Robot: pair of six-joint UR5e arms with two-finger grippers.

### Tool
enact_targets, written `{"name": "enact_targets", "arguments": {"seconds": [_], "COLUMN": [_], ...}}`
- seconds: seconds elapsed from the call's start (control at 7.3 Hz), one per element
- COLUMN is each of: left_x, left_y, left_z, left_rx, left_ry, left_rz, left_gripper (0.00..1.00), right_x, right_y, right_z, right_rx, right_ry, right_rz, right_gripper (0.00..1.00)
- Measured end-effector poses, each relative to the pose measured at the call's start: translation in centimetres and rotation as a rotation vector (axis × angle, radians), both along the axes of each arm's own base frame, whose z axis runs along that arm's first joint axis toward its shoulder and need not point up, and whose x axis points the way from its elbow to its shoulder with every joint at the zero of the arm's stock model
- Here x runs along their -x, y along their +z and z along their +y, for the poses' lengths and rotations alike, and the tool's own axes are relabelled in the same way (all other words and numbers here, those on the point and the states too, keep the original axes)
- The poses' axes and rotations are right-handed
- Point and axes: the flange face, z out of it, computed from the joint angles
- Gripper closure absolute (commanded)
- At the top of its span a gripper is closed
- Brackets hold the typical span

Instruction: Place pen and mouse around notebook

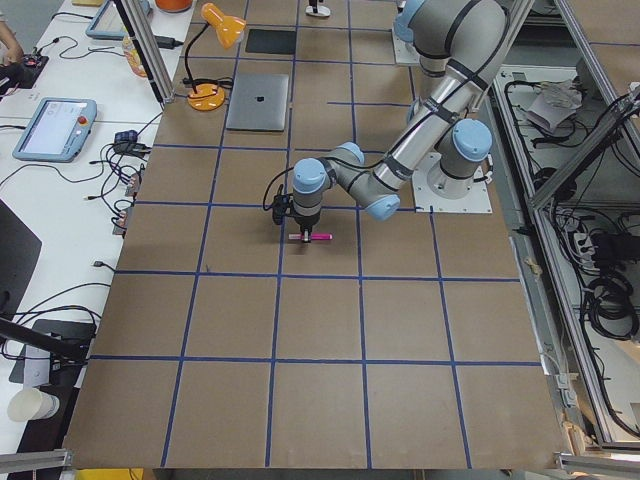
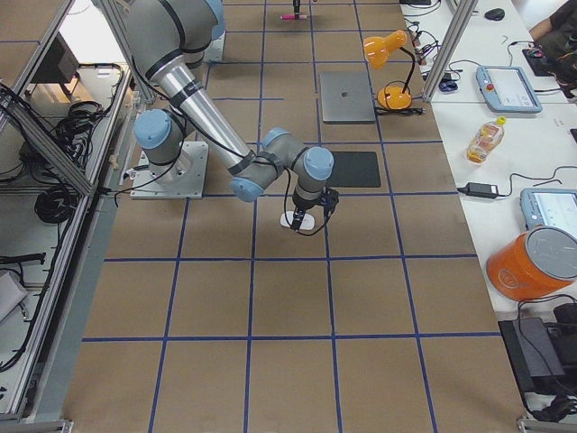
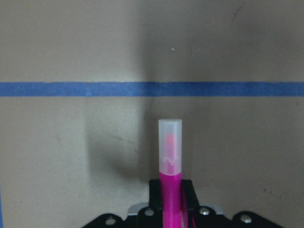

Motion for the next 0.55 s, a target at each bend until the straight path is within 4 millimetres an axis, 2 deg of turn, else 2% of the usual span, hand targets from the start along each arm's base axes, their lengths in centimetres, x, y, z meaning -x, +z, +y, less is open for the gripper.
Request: {"name": "enact_targets", "arguments": {"seconds": [0.27,0.41,0.55], "left_x": [0.0,0.2,0.8], "left_y": [-0.1,0.6,2.5], "left_z": [0.1,0.0,-0.6], "left_rx": [-0.008,-0.024,-0.062], "left_ry": [0.002,0.025,0.102], "left_rz": [0.007,0.020,0.051], "left_gripper": [1.00,1.00,1.00], "right_x": [0.1,0.2,0.2], "right_y": [-0.7,-0.8,-0.8], "right_z": [-0.1,-0.2,-0.2], "right_rx": [-0.009,-0.011,-0.008], "right_ry": [0.001,0.002,0.002], "right_rz": [-0.006,-0.008,-0.005], "right_gripper": [0.00,0.00,0.04]}}
